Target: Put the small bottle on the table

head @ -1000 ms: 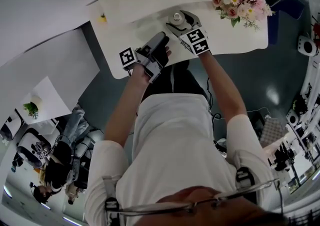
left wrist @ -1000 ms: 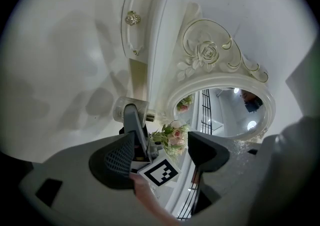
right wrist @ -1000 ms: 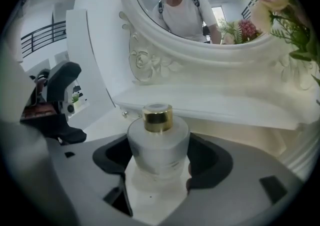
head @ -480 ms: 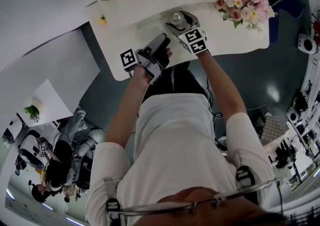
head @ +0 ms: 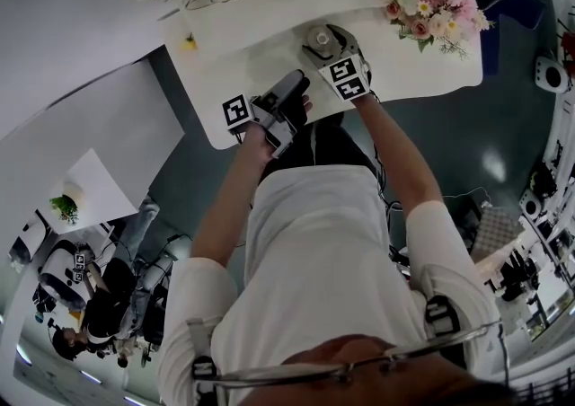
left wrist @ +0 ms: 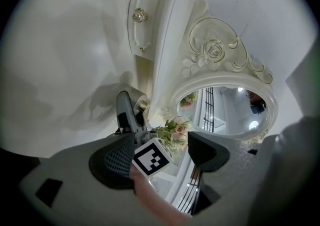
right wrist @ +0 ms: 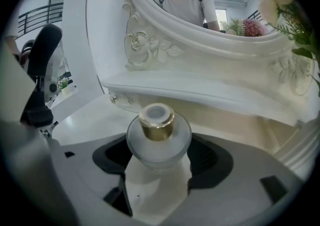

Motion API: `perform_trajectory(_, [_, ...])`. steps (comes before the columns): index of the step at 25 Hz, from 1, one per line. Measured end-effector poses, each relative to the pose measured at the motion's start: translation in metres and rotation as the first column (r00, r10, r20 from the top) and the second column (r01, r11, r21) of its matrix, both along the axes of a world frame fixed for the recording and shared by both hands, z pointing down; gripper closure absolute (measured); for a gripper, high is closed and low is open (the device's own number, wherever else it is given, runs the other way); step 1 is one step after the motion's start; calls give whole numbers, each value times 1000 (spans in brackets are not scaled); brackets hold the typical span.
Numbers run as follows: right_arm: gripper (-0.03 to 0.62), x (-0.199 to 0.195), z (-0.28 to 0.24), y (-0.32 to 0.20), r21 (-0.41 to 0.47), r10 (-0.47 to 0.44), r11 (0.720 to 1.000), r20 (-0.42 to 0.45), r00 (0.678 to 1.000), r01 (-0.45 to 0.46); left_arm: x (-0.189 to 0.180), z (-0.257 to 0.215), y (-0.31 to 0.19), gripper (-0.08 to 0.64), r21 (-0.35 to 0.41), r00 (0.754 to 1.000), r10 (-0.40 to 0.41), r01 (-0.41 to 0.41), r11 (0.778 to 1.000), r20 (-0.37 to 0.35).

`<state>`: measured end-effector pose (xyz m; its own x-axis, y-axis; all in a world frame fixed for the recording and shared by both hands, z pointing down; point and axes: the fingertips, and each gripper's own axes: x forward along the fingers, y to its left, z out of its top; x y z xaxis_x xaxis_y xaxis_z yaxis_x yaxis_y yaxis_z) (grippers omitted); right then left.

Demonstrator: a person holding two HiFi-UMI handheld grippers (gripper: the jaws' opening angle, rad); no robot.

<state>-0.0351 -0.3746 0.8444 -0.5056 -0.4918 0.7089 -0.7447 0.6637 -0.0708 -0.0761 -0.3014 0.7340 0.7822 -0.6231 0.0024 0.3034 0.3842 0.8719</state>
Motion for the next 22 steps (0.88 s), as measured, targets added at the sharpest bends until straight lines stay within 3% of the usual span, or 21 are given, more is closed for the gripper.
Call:
perform_trajectory(6, [238,0,-7,-2,-4,-21,1000,-16,1000,21,-2,-11,-3,236,22,1000,15,-15,1000,5])
perform_trajectory(12, [249,-7,-50,-1,25,-30,999,12,999,30,-6,-34,-6,236,84,999,37,-39,996,25])
perform_trajectory(18, [324,4,-86,25,42,-33,999,18,999,32,-1,-42,10,236,119,989,98,-111,987,110])
perform_trajectory(22, [384,17,-118,40,41,-21,999,72,997,19,8,-62,23,236,191,964,150,-193,962,219])
